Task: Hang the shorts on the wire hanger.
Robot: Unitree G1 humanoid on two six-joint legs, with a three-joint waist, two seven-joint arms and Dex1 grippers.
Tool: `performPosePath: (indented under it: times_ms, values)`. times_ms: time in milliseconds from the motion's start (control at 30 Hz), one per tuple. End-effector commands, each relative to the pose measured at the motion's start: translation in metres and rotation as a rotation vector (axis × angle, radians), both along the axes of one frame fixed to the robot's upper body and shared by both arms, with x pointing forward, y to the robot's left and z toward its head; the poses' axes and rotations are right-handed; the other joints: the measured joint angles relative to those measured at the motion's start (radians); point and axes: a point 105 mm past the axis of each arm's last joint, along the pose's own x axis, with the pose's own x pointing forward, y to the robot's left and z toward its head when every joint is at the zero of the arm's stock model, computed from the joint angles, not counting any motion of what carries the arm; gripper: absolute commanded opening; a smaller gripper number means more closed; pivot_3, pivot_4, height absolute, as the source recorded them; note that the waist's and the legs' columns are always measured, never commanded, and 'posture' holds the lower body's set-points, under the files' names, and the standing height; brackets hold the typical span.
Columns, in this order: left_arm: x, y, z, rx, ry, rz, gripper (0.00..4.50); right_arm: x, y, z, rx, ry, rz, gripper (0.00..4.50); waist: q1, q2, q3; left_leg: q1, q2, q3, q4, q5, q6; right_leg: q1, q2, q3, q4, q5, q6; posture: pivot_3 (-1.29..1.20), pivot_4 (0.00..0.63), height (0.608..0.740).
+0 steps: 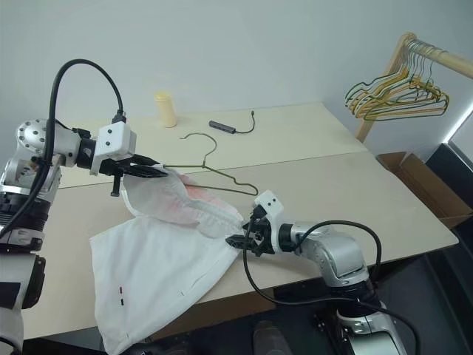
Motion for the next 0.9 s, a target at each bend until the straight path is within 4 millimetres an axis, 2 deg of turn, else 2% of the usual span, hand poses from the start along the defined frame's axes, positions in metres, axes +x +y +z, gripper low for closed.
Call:
performPosePath:
  times_ms: [33, 233, 267, 433, 567, 900]
  values:
    - [0.000, 0.001, 0.018, -0.018, -0.072, 0.001, 0.00, 0.007, -0.001, 0.010, -0.002, -0.040, -0.015, 2.39, -0.002, 0.000, 0.000, 0.000, 0.000, 0.000, 0.000, 0.000, 0.000, 0.000, 0.000, 0.000, 0.000, 0.000, 0.000, -0.17, 0.000, 0.740]
    - [-0.001, 0.002, 0.020, -0.050, -0.071, 0.002, 0.00, 0.009, -0.005, 0.007, -0.013, -0.034, -0.035, 0.26, -0.002, 0.000, 0.000, 0.000, 0.000, 0.000, 0.000, 0.000, 0.000, 0.000, 0.000, 0.000, 0.000, 0.000, 0.000, -0.17, 0.000, 0.740]
    - [-0.002, 0.003, 0.021, -0.065, -0.066, -0.005, 0.00, 0.010, -0.007, 0.007, -0.014, -0.034, -0.043, 0.05, -0.002, 0.000, 0.000, 0.000, 0.000, 0.000, 0.000, 0.000, 0.000, 0.000, 0.000, 0.000, 0.000, 0.000, 0.000, -0.17, 0.000, 0.740]
    - [-0.017, 0.004, 0.029, -0.096, -0.036, -0.067, 0.00, 0.025, -0.024, 0.011, -0.038, -0.078, -0.109, 0.05, -0.004, 0.000, 0.000, 0.000, 0.000, 0.000, 0.000, 0.000, 0.000, 0.000, 0.000, 0.000, 0.000, 0.000, 0.000, -0.18, 0.000, 0.740]
    - [-0.024, 0.009, 0.028, -0.067, -0.028, -0.080, 0.00, 0.035, -0.040, 0.019, -0.041, -0.113, -0.145, 0.05, -0.004, 0.000, 0.000, 0.000, 0.000, -0.001, 0.000, 0.000, 0.000, 0.000, 0.000, 0.000, 0.000, 0.000, 0.000, -0.18, 0.000, 0.740]
    - [-0.025, 0.019, 0.015, 0.001, -0.007, -0.036, 0.00, 0.044, -0.067, 0.032, -0.105, -0.226, -0.164, 0.05, -0.003, 0.000, 0.000, 0.000, 0.000, -0.001, 0.000, 0.000, 0.000, 0.000, 0.000, 0.000, 0.000, 0.000, 0.000, -0.17, 0.000, 0.740]
